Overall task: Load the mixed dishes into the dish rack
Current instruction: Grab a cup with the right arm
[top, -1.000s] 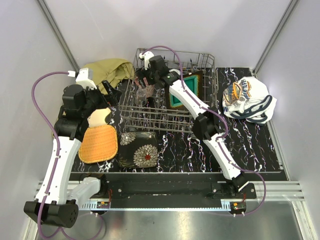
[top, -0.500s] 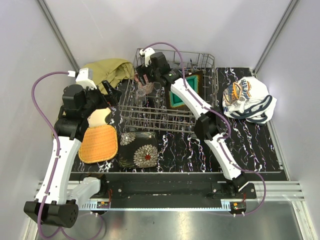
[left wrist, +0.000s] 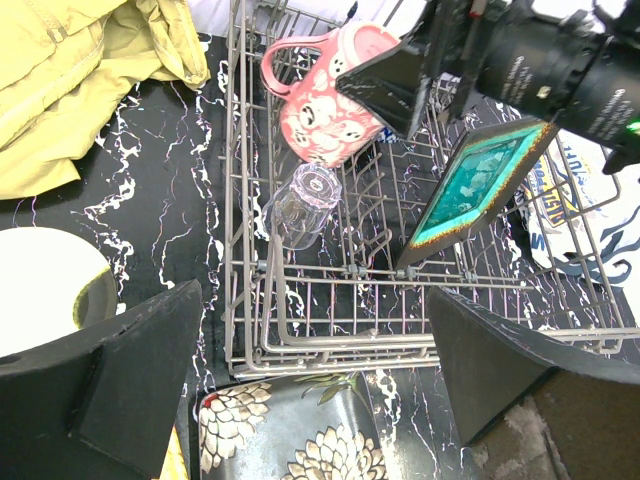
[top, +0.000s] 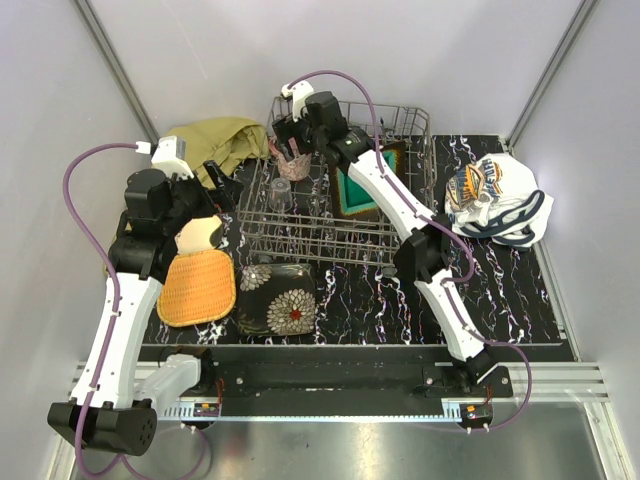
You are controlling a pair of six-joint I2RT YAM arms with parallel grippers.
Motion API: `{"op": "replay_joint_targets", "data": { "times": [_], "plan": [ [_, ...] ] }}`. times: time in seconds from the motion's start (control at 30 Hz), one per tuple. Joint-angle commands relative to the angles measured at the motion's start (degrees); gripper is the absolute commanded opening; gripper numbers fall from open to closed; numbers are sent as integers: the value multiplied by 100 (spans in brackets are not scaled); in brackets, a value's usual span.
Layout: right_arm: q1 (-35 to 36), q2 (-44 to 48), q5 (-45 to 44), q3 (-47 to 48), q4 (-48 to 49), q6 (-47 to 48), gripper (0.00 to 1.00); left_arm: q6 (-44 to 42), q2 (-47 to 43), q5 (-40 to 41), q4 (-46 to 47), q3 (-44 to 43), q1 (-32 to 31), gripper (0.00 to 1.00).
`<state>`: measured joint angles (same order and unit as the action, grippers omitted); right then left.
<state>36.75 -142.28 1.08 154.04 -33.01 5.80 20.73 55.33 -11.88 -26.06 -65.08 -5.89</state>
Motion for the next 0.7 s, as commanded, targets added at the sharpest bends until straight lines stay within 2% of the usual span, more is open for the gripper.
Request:
{"op": "replay_joint_targets", "data": {
  "times": [0.0, 0.67],
  "plan": [
    [51, 886, -55, 259, 568, 175, 49, -87, -93, -69, 242, 13, 27, 99],
    [-195, 1026, -319, 171, 665, 202, 48, -113, -75, -51, 242, 4, 27, 99]
  ]
}}
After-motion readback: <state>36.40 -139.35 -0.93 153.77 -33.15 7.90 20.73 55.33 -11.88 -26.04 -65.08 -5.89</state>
